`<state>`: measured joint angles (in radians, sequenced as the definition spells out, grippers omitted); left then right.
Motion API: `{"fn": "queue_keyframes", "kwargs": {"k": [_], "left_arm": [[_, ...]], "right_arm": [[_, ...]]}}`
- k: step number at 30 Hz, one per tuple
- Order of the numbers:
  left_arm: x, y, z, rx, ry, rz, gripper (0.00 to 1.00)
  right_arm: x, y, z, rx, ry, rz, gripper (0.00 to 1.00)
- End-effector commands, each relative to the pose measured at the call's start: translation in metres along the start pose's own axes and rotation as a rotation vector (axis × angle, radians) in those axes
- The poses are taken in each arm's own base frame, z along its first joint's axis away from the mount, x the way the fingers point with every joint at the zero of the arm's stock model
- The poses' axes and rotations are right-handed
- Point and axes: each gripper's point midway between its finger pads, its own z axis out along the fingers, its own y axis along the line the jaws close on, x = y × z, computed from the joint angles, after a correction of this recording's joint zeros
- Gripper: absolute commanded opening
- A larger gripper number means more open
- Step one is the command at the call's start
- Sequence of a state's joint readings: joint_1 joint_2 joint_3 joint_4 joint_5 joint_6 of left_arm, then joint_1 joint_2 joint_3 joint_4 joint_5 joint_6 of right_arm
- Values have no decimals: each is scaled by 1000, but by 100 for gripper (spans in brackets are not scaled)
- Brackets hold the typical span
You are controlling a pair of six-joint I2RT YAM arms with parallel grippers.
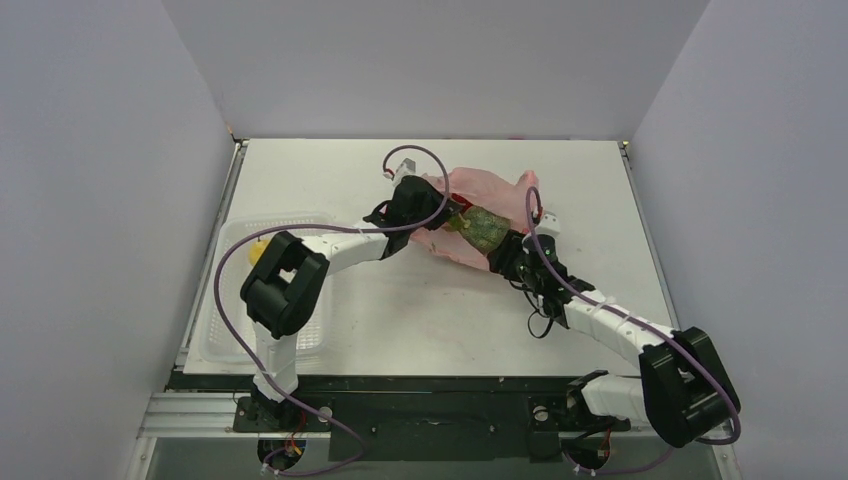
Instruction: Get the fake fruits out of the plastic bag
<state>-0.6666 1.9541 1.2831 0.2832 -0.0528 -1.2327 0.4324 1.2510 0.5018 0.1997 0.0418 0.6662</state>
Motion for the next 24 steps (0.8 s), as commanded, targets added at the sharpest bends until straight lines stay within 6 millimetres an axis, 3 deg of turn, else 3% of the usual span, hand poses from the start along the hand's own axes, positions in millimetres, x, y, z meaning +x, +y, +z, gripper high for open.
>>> {"fn": "queue_keyframes", "kwargs": {"k": [1, 2, 5, 8, 17, 20, 24], "left_arm": [[-11, -30, -22, -4, 8, 201, 0], [-9, -27, -22, -13, 12, 212, 0], [-7, -24, -26, -3, 18, 229, 0], [-6, -23, -26, 8, 18, 235, 0], [-5, -22, -28, 8, 23, 276, 0], [-2, -21, -29, 13, 38, 297, 0], [0, -18, -27, 7, 44, 301, 0]], "right_arm": [[-51, 49, -31, -153, -54, -61, 51], [-51, 52, -37, -156, -25, -69, 53], [-79, 78, -62, -238, -72, 0, 66], [-104, 95, -67, -292, -167, 71, 72], [-119, 126, -33, -356, -145, 186, 74], [-109, 133, -11, -365, -81, 237, 75], [-108, 135, 11, -367, -49, 431, 78]]}}
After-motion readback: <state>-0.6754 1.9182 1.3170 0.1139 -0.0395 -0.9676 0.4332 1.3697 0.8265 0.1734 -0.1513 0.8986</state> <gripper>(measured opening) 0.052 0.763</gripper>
